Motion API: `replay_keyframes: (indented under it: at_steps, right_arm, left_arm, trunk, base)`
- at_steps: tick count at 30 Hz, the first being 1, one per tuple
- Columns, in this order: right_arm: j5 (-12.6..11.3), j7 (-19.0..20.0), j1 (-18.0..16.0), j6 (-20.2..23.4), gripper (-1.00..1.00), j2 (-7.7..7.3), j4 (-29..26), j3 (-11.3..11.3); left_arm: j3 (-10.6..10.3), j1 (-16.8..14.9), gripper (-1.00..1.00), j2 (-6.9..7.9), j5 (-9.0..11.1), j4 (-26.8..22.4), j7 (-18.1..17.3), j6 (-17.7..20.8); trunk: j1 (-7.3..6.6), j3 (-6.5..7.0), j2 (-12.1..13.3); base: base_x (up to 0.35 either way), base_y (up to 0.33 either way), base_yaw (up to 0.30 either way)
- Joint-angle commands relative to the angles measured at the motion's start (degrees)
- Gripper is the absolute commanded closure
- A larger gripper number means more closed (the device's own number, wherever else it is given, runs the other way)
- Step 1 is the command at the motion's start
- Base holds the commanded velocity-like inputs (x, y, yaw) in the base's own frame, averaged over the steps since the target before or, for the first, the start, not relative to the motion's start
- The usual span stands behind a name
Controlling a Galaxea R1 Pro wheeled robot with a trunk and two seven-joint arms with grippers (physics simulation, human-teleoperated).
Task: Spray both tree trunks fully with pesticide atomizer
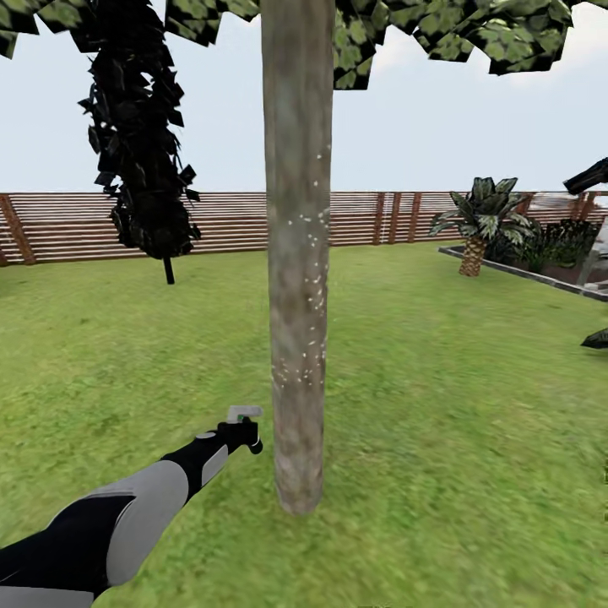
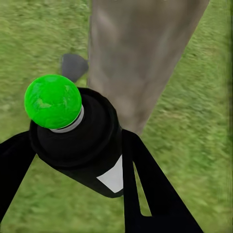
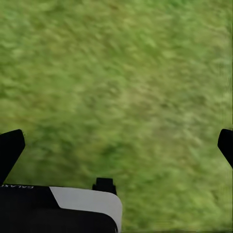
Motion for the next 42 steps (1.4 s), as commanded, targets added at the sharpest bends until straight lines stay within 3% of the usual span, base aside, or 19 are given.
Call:
replay_keyframes:
  at_steps: [1, 11, 13, 15, 18, 21, 23, 24, 31, 34, 37, 42]
  right_arm:
    - [0.55, -0.37, -0.14, -0.36, -1.0, 0.02, 0.29, 0.12]
    - [0.55, -0.35, -0.14, -0.53, -1.0, 0.0, 0.15, 0.13]
    - [0.51, -0.35, -0.18, -0.63, -1.0, 0.01, -0.88, 0.21]
    - [0.37, -0.46, -0.21, -0.57, -1.0, 0.02, -6.25, 0.2]
    - [0.4, -0.7, -0.23, -0.51, -1.0, 0.02, -9.87, 0.19]
    - [0.58, -0.89, -0.23, -0.46, -1.0, -0.13, -10.78, 0.25]
    - [0.6, -0.92, -0.23, -0.46, -1.0, -0.19, -10.88, 0.26]
    - [0.62, -0.95, -0.23, -0.45, -1.0, -0.12, -10.89, 0.27]
    - [0.63, -0.96, -0.23, -0.45, -1.0, -0.07, -10.89, 0.27]
    - [0.64, -0.96, -0.23, -0.45, -1.0, -0.07, -10.89, 0.27]
    - [0.64, -0.96, -0.23, -0.41, -1.0, -0.07, -10.84, 0.28]
    - [0.64, -0.96, -0.23, -0.32, -1.0, -0.05, -10.76, 0.29]
  left_arm:
    - [0.48, -0.05, 1.0, 0.02, -0.33, 0.04, -0.18, -0.17]
    - [0.48, 0.22, 1.0, -0.06, -0.33, 0.12, -0.25, -0.31]
    - [0.46, 0.77, 1.0, -0.1, -0.3, 0.09, -0.18, -0.24]
    - [0.22, 1.05, 1.0, -0.18, -0.18, -0.26, -0.15, 0.85]
    - [-0.15, 1.15, 1.0, -0.4, -0.06, -3.68, -0.17, 8.25]
    - [-0.26, 1.18, 1.0, -0.6, 0.01, -14.1, -0.18, 20.5]
    - [-0.28, 1.18, 1.0, -0.64, 0.01, -19.04, -0.18, 25.62]
    - [-0.3, 1.18, 1.0, -0.66, 0.02, -25.1, -0.18, 31.23]
    - [-0.39, 1.18, 1.0, -2.07, -0.05, -35.5, -0.26, 36.52]
    - [-0.39, 1.12, 1.0, -3.08, -0.06, -38.54, -0.14, 43.22]
    - [-0.4, 0.44, 1.0, -3.34, -0.05, -39.43, -0.14, 45.44]
    - [-0.4, -3.89, 1.0, -3.47, 0.01, -39.73, -0.18, 49.59]
  trunk:
    - [0.04, -0.13, -0.13]
    - [0.04, -0.13, -0.13]
    - [0.04, -0.13, -0.13]
    - [0.04, -0.13, -0.13]
    - [0.04, -0.13, -0.13]
    - [0.04, -0.13, -0.13]
    - [0.04, -0.13, -0.13]
    - [0.04, -0.13, -0.13]
    - [0.04, -0.13, -0.13]
    - [0.04, -0.13, -0.13]
    - [0.04, -0.13, -0.13]
    - [0.04, -0.13, -0.13]
  base:
    - [0.018, 0.35, -0.3]
    - [-0.107, 0.223, -0.07]
    - [-0.023, 0.02, -0.002]
    - [-0.009, 0.007, -0.001]
    - [-0.003, 0.002, 0.0]
    - [0.0, 0.0, 0.0]
    - [0.0, 0.0, 0.0]
    - [0.0, 0.0, 0.0]
    - [0.0, 0.0, 0.0]
    - [0.0, 0.0, 0.0]
    - [0.0, 0.0, 0.0]
    - [0.0, 0.0, 0.0]
